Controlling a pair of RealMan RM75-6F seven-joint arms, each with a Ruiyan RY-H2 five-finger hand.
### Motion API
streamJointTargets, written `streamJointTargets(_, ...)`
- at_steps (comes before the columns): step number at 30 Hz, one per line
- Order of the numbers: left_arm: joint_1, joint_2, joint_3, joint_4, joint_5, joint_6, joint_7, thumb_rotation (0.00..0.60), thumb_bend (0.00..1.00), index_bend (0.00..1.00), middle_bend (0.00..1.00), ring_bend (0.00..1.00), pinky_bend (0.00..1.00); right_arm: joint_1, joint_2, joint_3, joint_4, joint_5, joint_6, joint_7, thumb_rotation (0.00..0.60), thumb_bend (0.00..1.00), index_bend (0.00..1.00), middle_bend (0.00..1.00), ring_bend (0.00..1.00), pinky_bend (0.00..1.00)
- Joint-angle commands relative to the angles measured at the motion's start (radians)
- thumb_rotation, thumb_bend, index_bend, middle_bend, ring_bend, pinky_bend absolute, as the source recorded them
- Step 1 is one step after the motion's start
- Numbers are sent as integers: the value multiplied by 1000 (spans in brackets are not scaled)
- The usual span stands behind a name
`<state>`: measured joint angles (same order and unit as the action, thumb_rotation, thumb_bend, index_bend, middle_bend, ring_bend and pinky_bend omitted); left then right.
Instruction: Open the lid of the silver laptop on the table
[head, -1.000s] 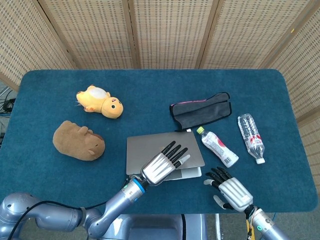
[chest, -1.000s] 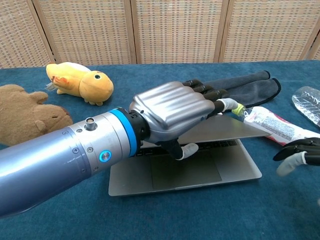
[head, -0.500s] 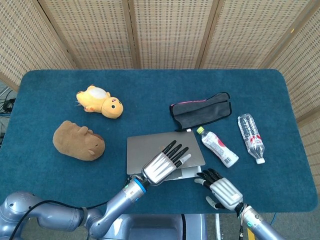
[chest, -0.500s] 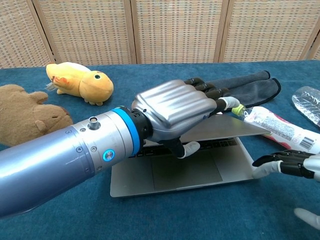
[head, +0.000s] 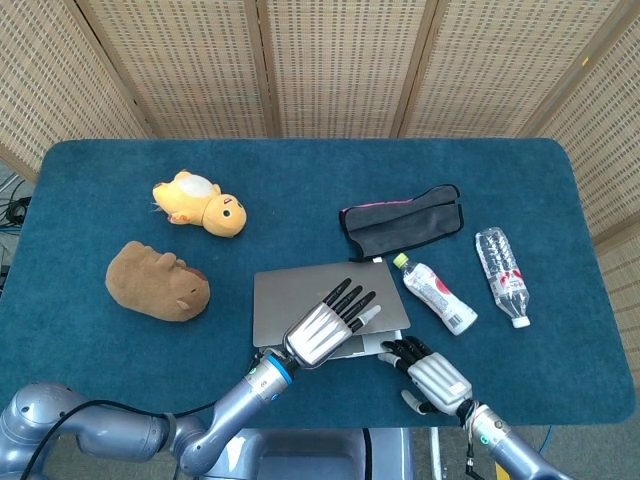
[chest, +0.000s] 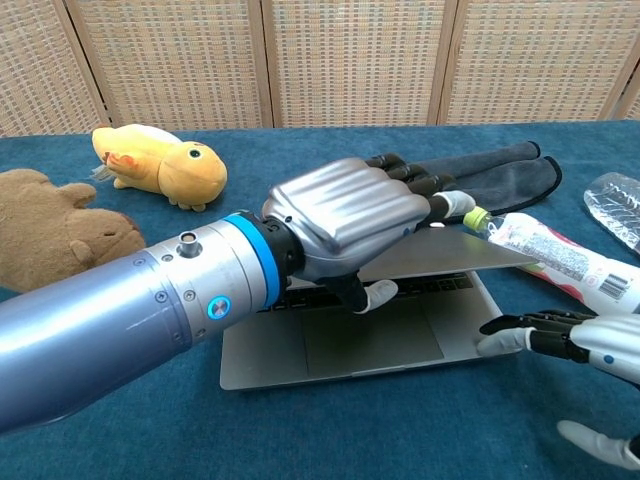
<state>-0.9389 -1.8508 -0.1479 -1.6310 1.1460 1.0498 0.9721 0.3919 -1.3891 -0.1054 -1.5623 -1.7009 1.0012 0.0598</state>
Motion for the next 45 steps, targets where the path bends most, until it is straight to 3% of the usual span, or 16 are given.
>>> streamJointTargets(1,-2,-2,1,3,-1,0,-1,600,426,0,0,0,0,10,-9,0,-3,3,-10,-9,600,519,115,48,0,0)
streamJointTargets(14,-9,-10,-5,19,-15,3,-10,600,427,0,0,0,0,51,-37,8,-17,31,-56,-45,600,517,115,26,0,0)
streamJointTargets(29,-14,2,-9,12,-29,8,-20,600,426,0,0,0,0,66,-74,-19,23,54,-76,-46,600,518,115,28,0,0)
streamJointTargets(45,-27,45,-59,-10,-64,20,-38,600,420,0,0,0,0,74,-83,-34,34,70,-81,-48,600,519,115,28,0,0)
